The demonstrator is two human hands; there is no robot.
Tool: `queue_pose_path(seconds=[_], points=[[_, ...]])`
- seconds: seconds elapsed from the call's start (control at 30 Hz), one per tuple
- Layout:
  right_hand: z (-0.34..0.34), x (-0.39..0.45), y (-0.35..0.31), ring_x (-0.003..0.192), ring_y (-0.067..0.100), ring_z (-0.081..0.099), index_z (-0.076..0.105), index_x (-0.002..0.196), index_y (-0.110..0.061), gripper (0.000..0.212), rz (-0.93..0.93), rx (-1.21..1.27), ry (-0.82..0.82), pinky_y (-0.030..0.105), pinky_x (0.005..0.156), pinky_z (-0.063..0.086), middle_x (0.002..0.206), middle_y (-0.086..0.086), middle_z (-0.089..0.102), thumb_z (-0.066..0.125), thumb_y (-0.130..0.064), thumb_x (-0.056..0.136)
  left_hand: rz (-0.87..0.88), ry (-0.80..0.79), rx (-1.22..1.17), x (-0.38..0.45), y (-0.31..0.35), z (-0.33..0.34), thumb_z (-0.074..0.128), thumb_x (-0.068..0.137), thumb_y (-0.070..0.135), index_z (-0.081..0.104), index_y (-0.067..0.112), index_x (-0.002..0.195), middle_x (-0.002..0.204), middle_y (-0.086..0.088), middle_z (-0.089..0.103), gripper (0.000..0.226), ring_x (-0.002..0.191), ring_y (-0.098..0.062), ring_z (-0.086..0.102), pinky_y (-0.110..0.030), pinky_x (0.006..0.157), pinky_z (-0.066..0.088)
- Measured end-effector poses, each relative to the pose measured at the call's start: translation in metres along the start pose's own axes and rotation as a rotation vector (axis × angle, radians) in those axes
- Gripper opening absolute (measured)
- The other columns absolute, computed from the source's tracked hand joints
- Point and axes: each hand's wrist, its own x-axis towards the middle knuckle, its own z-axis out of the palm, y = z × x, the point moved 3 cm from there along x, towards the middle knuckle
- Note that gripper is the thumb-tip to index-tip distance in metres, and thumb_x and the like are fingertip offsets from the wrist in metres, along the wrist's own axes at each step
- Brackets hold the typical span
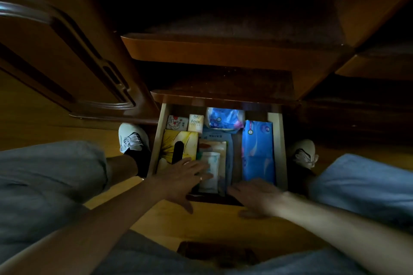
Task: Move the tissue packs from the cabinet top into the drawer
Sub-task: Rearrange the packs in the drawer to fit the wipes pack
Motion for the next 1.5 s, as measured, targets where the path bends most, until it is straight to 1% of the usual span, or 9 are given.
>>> queue_pose_path(seconds=[0.23,0.47,0.6,0.7,0.8,0.9,1.17,1.33,1.5], points=[[-0.005,0.000,0.003,0.113,0.033,0.060,0.037,0.151,-0.016,0.058,-0.027,-0.148,0.051,0.040,0.074,0.045,0.134,0.011,0.058,0.047,-0.048,0.103,-0.025,0.024,0.081,-0.006,0.009,-0.011,0.074,0.077,0.055,0.039,0.025,0.151,0.156,-0.003,0.035,0.087,0.143,-0.024,0.030,-0.043,0.118,0.025],[-0.032,-0.008,0.027,0.129,0.027,0.052,0.042,0.148,-0.021,0.049,0.083,-0.103,0.104,0.039,0.091,0.044,0.142,0.004,0.053,0.038,-0.046,0.106,-0.125,0.133,0.067,-0.004,0.000,-0.033,0.064,0.085,0.037,0.069,0.024,0.109,0.102,0.003,0.068,0.028,0.096,-0.019,0.064,-0.035,0.078,0.048],[-0.049,-0.005,0.055,0.130,0.022,0.047,0.046,0.144,-0.025,0.050,0.212,-0.075,0.274,0.037,0.093,0.043,0.141,-0.002,0.053,0.047,-0.052,0.102,-0.215,0.236,0.118,0.007,-0.018,-0.050,0.063,0.086,0.028,0.069,0.022,0.114,0.110,0.001,0.069,0.030,0.102,-0.021,0.064,-0.037,0.079,0.050],[-0.064,0.001,0.076,0.131,0.027,0.045,0.045,0.144,-0.025,0.075,0.317,-0.153,0.509,0.041,0.097,0.047,0.144,0.004,0.049,0.072,-0.058,0.083,-0.306,0.408,0.204,0.012,-0.030,-0.060,0.069,0.085,0.036,0.067,0.021,0.123,0.127,-0.004,0.066,0.041,0.121,-0.025,0.057,-0.041,0.092,0.050],[-0.079,0.003,0.099,0.141,0.035,0.037,0.036,0.155,-0.018,0.114,0.496,-0.077,0.688,0.049,0.106,0.045,0.157,0.013,0.038,0.086,-0.063,0.063,-0.454,0.549,0.236,0.019,-0.044,-0.084,0.071,0.080,0.048,0.030,0.018,0.157,0.162,-0.017,0.027,0.092,0.149,-0.036,0.026,-0.053,0.119,0.028],[-0.089,0.009,0.114,0.139,0.035,0.041,0.033,0.157,-0.015,0.119,0.584,-0.044,0.760,0.049,0.106,0.044,0.155,0.012,0.039,0.089,-0.058,0.062,-0.513,0.588,0.294,0.030,-0.062,-0.107,0.079,0.073,0.054,0.005,0.015,0.161,0.166,-0.018,0.007,0.121,0.153,-0.037,0.013,-0.053,0.124,0.011],[-0.111,0.020,0.137,0.129,0.035,0.052,0.044,0.149,-0.015,0.098,0.612,-0.107,0.806,0.049,0.102,0.047,0.142,0.013,0.054,0.093,-0.037,0.067,-0.590,0.515,0.445,0.052,-0.097,-0.122,0.075,0.082,0.049,0.030,0.007,0.154,0.149,-0.016,0.040,0.095,0.138,-0.033,0.038,-0.051,0.122,0.018],[-0.119,0.038,0.144,0.124,0.036,0.054,0.054,0.132,-0.009,0.073,0.602,-0.152,0.850,0.049,0.099,0.051,0.137,0.015,0.056,0.092,-0.016,0.070,-0.615,0.581,0.475,0.067,-0.099,-0.128,0.081,0.081,0.033,0.054,0.006,0.135,0.130,-0.014,0.057,0.066,0.116,-0.031,0.055,-0.051,0.110,0.038],[-0.120,0.041,0.148,0.119,0.038,0.054,0.045,0.132,-0.009,0.083,0.577,-0.162,0.849,0.050,0.094,0.054,0.135,0.017,0.055,0.094,-0.020,0.066,-0.569,0.659,0.484,0.066,-0.100,-0.129,0.086,0.075,0.028,0.057,0.003,0.130,0.126,-0.017,0.060,0.067,0.110,-0.033,0.060,-0.054,0.103,0.045]])
